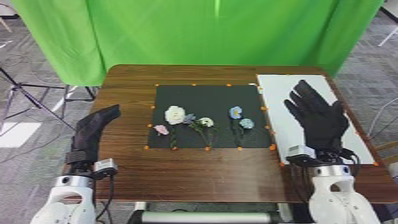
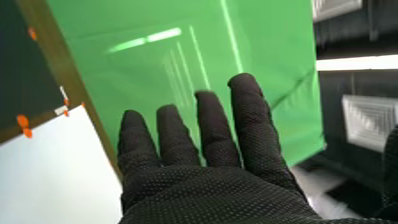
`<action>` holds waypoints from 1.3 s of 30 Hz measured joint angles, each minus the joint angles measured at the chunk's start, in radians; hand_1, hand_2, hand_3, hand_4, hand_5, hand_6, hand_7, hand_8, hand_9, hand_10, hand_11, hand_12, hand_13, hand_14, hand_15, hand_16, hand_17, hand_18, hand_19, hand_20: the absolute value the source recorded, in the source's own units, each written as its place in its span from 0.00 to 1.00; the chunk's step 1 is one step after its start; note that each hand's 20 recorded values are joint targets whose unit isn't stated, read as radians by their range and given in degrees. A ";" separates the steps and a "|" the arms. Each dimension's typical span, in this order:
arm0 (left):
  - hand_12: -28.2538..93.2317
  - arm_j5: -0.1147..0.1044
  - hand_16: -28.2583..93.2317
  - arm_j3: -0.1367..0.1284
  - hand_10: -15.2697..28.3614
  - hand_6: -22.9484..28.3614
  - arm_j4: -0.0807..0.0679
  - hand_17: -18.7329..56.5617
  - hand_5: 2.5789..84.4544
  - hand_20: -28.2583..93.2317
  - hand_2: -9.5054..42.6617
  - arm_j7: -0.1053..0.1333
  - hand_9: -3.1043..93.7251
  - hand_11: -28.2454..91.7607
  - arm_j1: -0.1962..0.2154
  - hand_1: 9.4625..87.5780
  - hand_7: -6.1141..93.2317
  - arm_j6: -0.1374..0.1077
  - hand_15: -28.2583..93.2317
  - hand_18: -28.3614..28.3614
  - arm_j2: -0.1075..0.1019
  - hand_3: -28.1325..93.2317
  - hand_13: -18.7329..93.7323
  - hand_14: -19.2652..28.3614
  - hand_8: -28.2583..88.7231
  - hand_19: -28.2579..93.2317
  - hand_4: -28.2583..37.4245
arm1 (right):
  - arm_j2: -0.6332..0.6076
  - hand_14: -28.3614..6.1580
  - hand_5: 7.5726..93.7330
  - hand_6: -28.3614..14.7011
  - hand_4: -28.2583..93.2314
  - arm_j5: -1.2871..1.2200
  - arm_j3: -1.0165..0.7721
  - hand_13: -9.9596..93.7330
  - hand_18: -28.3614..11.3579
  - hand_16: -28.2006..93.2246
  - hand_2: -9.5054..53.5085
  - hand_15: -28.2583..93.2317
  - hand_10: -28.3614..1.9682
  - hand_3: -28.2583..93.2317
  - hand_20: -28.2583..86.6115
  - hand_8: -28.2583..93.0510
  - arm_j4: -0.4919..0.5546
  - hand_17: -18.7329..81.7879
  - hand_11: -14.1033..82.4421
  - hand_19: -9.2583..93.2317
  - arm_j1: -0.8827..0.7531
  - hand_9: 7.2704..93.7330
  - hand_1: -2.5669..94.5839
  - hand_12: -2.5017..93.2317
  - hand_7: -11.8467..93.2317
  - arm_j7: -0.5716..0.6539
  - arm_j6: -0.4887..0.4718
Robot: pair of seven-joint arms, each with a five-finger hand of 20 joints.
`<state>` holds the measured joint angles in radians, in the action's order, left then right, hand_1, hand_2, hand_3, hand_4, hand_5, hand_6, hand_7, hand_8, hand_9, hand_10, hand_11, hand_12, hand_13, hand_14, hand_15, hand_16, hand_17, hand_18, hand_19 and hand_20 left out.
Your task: Arrange flowers
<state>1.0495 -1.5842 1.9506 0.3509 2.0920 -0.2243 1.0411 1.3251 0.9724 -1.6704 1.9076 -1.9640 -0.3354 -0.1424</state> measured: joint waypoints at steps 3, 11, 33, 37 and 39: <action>0.32 -0.009 0.23 -0.001 0.67 0.52 0.000 0.29 0.54 0.33 0.18 0.000 0.50 0.39 0.002 0.11 0.21 0.000 0.29 0.61 -0.002 0.79 0.43 0.70 0.18 0.24 0.00 | 0.000 0.39 0.43 0.69 0.07 -0.006 0.009 0.20 0.37 0.48 0.17 0.14 0.63 0.81 0.44 0.17 0.001 0.22 0.12 0.10 -0.001 0.17 0.03 0.15 0.16 -0.007 0.037; 0.35 -0.014 0.24 -0.007 0.71 0.51 0.007 0.28 0.45 0.34 0.19 -0.017 0.68 0.48 0.017 0.12 0.19 0.000 0.31 0.70 -0.002 0.78 0.49 0.77 0.18 0.26 0.00 | 0.014 0.43 0.52 0.65 0.09 0.038 -0.019 0.49 0.27 0.35 0.20 0.34 0.46 0.79 0.50 0.17 0.000 0.36 0.22 0.17 -0.002 0.55 0.07 0.17 0.19 0.035 -0.046; 0.34 -0.002 0.23 -0.017 0.67 0.52 0.015 0.34 0.52 0.36 0.19 -0.030 0.52 0.44 0.029 0.16 0.22 -0.005 0.33 0.69 0.011 0.78 0.49 0.75 0.17 0.29 0.02 | -0.004 0.34 0.52 0.64 0.09 0.134 0.002 0.48 0.24 0.37 0.25 0.35 0.42 0.80 0.53 0.17 0.003 0.36 0.21 0.17 -0.002 0.46 0.08 0.20 0.20 0.125 -0.057; 0.34 0.009 0.23 -0.017 0.66 0.52 0.013 0.36 0.52 0.37 0.19 -0.035 0.51 0.44 0.029 0.17 0.22 -0.003 0.33 0.70 0.011 0.78 0.50 0.77 0.17 0.32 0.04 | -0.004 0.33 0.52 0.64 0.08 0.129 0.001 0.48 0.23 0.41 0.27 0.34 0.41 0.78 0.52 0.18 0.005 0.35 0.21 0.19 -0.007 0.48 0.07 0.20 0.20 0.128 -0.057; 0.34 0.010 0.22 -0.016 0.66 0.52 0.011 0.43 0.52 0.40 0.19 -0.036 0.52 0.43 0.028 0.18 0.22 -0.003 0.36 0.77 0.010 0.77 0.56 0.81 0.17 0.39 0.06 | -0.004 0.33 0.53 0.63 0.07 0.129 -0.002 0.53 0.23 0.42 0.36 0.36 0.37 0.75 0.52 0.18 0.007 0.36 0.25 0.21 -0.013 0.64 0.04 0.22 0.20 0.128 -0.060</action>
<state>1.0598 -1.6006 1.9612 0.3150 2.1202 -0.2268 1.0510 1.3211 1.1014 -1.6725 1.9148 -1.9767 -0.2073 -0.2026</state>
